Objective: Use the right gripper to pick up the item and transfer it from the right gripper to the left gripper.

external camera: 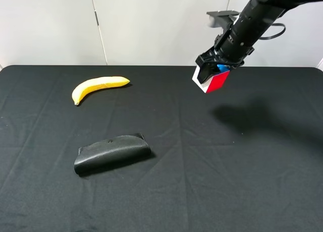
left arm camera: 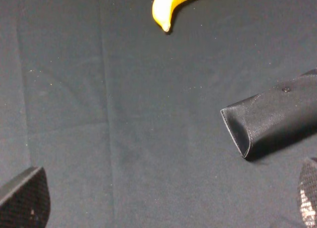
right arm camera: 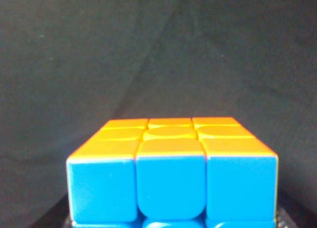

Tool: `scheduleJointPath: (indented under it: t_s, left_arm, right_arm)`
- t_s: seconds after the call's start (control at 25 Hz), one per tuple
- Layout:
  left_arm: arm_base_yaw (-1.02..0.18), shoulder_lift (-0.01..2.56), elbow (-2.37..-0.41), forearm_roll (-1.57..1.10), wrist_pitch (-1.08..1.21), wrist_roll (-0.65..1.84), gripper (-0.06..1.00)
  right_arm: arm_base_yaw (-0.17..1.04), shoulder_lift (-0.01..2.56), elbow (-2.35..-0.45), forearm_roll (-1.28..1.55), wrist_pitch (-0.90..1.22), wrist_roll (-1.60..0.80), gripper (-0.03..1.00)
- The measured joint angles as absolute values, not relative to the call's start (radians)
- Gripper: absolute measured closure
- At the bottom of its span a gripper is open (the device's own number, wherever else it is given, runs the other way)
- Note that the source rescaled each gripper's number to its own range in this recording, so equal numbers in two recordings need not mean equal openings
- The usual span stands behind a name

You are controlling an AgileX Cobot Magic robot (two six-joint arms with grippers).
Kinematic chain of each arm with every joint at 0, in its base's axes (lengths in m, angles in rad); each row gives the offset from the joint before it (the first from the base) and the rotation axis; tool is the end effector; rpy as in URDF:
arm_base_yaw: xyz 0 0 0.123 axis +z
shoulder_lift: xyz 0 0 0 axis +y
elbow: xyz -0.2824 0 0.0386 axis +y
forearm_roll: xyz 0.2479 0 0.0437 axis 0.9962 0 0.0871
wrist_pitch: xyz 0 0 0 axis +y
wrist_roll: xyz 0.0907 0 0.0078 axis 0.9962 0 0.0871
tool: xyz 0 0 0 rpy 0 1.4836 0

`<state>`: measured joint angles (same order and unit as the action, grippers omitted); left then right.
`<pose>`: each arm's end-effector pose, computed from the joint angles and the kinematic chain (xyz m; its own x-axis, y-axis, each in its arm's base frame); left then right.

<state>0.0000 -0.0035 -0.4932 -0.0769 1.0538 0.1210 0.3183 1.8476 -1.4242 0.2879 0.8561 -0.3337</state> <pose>-0.0044 -0.0061 0.2760 -0.4452 0.0827 -0.8916 0.0968 0.9943 0.0438 0.3669 0.1415 0.2401 -0.8118 -0.4130 -0.4129 -0.5048 0.8517 0.1406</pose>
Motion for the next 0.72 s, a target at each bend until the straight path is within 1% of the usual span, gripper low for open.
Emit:
scheduleJointPath:
  t_s: [0.48,0.6,0.72]
  left_arm:
    - [0.0,-0.004,-0.493,-0.077,1.054,0.121,-0.06]
    - [0.0,-0.004,-0.493,-0.077,1.054,0.121,-0.06]
    - [0.0,-0.004,-0.493,-0.077,1.054,0.121,-0.06]
  right_arm:
    - [0.327,1.794,-1.424,0.354,0.965,-0.333,0.95]
    - [0.366,1.794,-1.424,0.35,0.974,-0.333,0.95]
    - [0.441,1.781,-1.424,0.35,0.974,-0.332,0.95]
